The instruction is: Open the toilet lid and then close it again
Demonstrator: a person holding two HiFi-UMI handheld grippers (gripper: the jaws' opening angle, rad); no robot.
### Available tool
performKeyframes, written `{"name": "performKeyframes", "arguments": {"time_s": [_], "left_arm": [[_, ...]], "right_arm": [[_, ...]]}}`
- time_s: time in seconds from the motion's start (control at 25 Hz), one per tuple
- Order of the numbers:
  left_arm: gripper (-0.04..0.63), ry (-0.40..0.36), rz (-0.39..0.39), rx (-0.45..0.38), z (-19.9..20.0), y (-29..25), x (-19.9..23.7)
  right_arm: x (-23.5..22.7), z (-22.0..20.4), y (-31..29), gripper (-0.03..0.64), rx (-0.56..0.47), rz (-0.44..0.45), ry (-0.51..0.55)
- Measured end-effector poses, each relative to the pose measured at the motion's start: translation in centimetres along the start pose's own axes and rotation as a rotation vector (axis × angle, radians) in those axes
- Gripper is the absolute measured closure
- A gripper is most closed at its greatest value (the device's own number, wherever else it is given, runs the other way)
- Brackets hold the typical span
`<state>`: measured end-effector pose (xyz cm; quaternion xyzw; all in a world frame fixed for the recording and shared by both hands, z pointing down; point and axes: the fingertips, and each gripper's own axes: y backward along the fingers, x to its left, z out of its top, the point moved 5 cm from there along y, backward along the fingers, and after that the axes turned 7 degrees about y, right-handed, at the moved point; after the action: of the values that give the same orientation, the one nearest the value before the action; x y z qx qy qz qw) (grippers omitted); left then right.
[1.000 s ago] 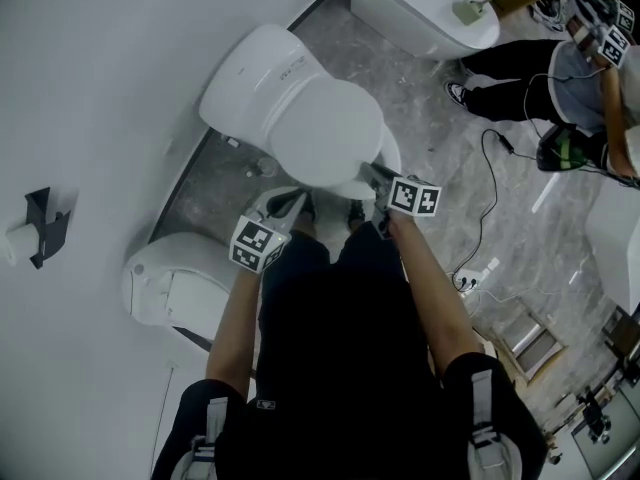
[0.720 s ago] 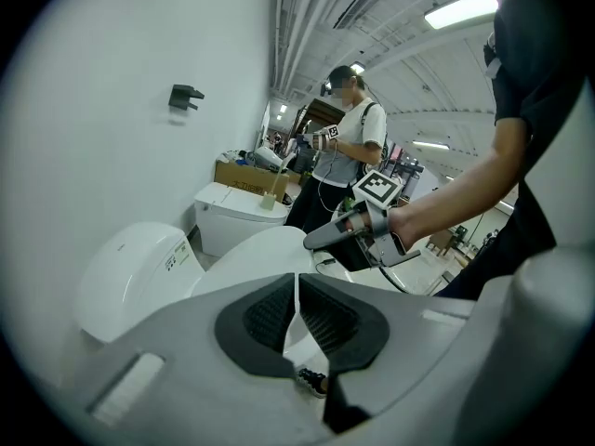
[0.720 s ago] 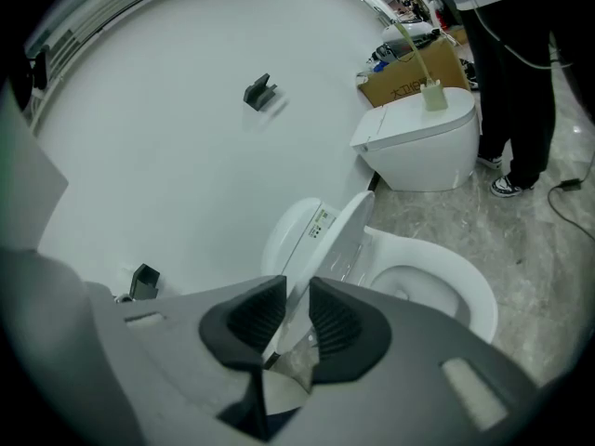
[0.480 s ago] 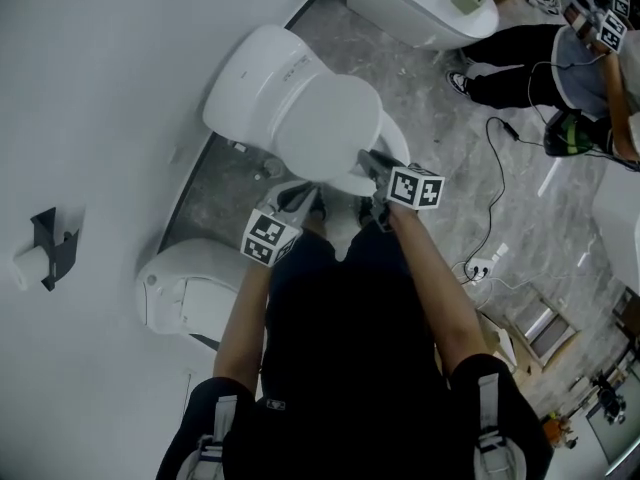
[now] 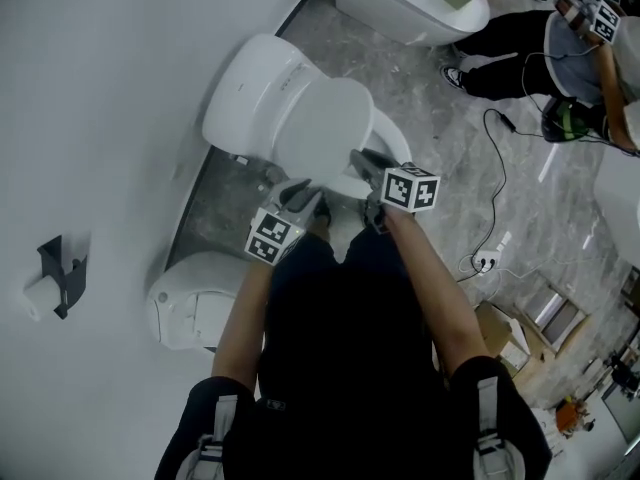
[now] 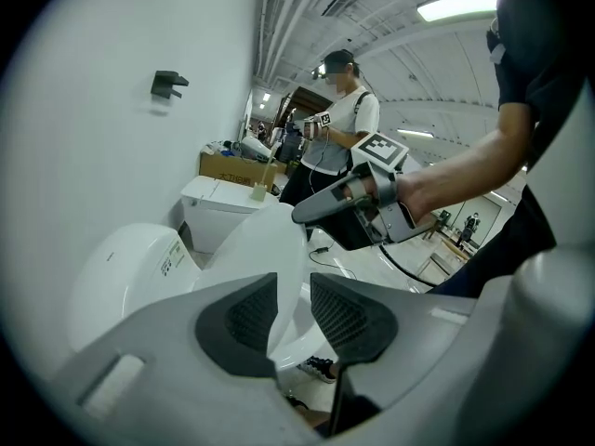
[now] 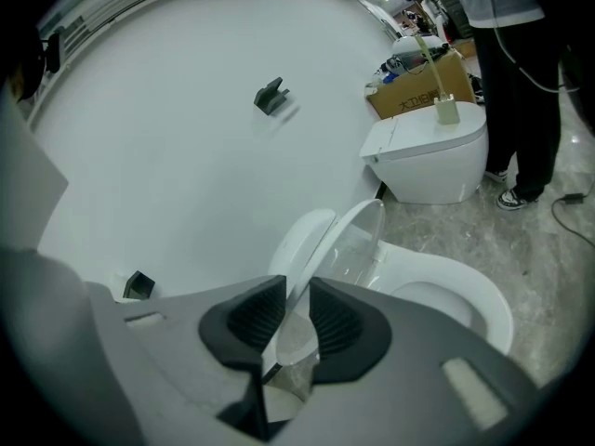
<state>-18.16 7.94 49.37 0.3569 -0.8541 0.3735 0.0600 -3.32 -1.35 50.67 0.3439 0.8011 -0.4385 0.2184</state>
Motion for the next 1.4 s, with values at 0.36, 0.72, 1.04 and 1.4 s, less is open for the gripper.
{"name": "performKeyframes", "arguments": {"time_s": [0.36, 0.72, 1.04, 1.4], "left_arm": [[0.486, -0.040, -0.013, 0.026, -0.2, -0.3, 2.6], [0.476, -0.093, -0.006, 0.066, 1.0, -0.6, 3.8], [0.472, -0.121, 0.063, 0.072, 1.5, -0.8, 5.3], [0.475, -0.110, 0.150, 0.062, 1.7, -0.7, 7.3]], "right_arm": [[2.2, 1.8, -2.3, 0.534, -0.051, 0.024, -0.003], [4.0, 3.2, -4.4, 0.531, -0.067, 0.042, 0.018], [5.4, 4.0, -6.0, 0.528, -0.069, 0.054, 0.037], [6.4, 4.8, -7.5, 0.525, -0.068, 0.067, 0.056]]}}
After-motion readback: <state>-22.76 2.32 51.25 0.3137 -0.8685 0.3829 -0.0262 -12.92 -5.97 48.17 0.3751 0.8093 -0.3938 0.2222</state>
